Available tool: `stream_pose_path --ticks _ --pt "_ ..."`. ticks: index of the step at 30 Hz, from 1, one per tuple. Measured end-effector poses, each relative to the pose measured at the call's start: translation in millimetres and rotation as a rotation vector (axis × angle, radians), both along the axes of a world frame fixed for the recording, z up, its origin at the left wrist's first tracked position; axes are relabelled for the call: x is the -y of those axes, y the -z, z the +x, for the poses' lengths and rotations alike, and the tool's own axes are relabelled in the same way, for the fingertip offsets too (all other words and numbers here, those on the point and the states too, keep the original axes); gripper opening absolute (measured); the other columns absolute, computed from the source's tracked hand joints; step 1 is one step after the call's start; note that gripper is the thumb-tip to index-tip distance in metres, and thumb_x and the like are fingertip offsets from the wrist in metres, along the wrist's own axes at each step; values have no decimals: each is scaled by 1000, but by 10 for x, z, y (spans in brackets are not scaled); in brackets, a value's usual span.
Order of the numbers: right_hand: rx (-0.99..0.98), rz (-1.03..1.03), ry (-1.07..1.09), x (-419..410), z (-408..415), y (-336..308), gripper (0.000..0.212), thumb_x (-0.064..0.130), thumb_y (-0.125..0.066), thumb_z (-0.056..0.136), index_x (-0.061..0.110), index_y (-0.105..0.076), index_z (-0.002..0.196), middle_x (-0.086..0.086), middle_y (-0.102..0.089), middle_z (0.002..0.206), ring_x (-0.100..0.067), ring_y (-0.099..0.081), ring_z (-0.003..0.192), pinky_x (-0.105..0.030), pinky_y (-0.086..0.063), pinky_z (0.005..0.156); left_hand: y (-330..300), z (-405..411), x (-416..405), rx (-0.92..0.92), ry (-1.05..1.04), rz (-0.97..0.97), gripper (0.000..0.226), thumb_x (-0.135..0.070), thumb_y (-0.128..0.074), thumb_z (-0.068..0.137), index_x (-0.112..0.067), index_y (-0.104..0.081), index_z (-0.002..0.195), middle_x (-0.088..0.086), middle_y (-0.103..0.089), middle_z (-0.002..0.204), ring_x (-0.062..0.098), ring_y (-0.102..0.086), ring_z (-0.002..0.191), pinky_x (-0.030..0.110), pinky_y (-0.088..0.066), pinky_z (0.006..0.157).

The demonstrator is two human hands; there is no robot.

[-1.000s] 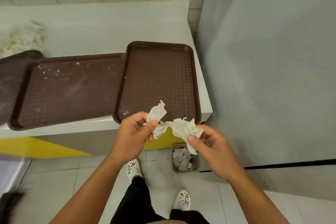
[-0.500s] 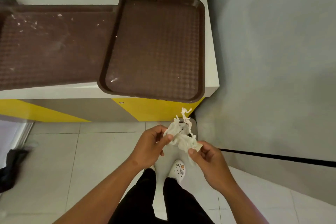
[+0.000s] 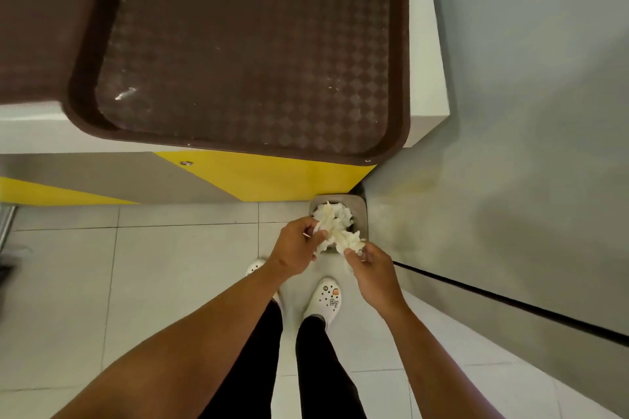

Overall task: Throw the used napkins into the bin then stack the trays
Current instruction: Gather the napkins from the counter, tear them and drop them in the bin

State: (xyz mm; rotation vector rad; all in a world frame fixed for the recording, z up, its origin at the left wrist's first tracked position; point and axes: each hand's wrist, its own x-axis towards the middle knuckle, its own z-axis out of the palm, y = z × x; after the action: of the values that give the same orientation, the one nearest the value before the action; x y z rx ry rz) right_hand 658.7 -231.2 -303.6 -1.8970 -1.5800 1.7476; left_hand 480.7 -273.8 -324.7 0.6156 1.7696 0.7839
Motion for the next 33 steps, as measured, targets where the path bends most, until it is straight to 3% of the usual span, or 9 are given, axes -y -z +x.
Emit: stream_pose_path --ticks 5,9,11,15,17,20,25,30,33 --pt "78 18 28 -174 -102 605 13 25 -62 95 25 -60 82 9 -63 76 -9 -60 72 -19 -43 61 669 58 -185 -21 -4 -60 31 -24 -69 92 5 -60 90 8 -57 67 20 -61 56 50 -60 59" --pt "119 24 32 -299 -129 1021 6 25 -60 95 19 -62 95 0 -68 91 -23 -66 88 -35 -54 73 1175 61 -332 -62 27 -98 43 -49 -65 78 -6 -60 82 13 -59 69 39 -66 66 54 -59 62" --pt "140 33 19 -360 -129 1198 13 23 -59 96 15 -64 104 -6 -69 101 -26 -66 95 -40 -56 80 1320 63 -425 -92 80 -121 32 -48 -66 80 -17 -58 75 8 -64 74 38 -68 75 52 -60 70" --pt "184 -34 -37 -423 -136 1422 28 21 -57 98 11 -62 123 -11 -67 122 -32 -63 113 -44 -54 95 1451 53 -551 -229 277 -147 38 -40 -63 94 -10 -64 117 9 -69 113 29 -65 104 26 -44 83" --pt "214 -17 -150 -418 -127 1455 35 17 -56 99 9 -57 133 -13 -61 130 -33 -58 122 -39 -50 96 1503 18 -544 -280 343 -167 47 -43 -59 96 -8 -59 127 11 -64 126 27 -59 114 27 -40 87" --pt "175 -18 -137 -404 -75 1443 25 22 -56 96 13 -61 119 -4 -64 113 -25 -61 104 -30 -48 78 1480 -53 -475 -311 403 -178 47 -41 -57 97 -12 -57 134 11 -60 134 28 -55 122 33 -43 100" --pt "87 -22 -214 -489 -99 1161 21 43 -56 85 34 -61 103 20 -59 102 -6 -57 96 -24 -46 83 1152 -217 -340 -307 512 -155 41 -37 -57 98 -19 -56 135 5 -60 133 25 -58 118 36 -46 101" --pt "-2 15 -321 -525 -302 305 40 29 -61 98 27 -57 138 9 -62 129 -8 -62 115 -11 -47 77 419 -424 -155 -303 503 -35 35 -33 -60 98 -19 -60 130 1 -63 127 15 -58 109 22 -42 91" --pt "-43 88 -423 -448 -409 -343 44 33 -62 98 28 -55 141 12 -62 130 -3 -63 111 -13 -52 78 -138 -573 46 -298 467 23 32 -30 -62 97 -19 -62 127 -3 -63 124 9 -55 101 13 -40 83"
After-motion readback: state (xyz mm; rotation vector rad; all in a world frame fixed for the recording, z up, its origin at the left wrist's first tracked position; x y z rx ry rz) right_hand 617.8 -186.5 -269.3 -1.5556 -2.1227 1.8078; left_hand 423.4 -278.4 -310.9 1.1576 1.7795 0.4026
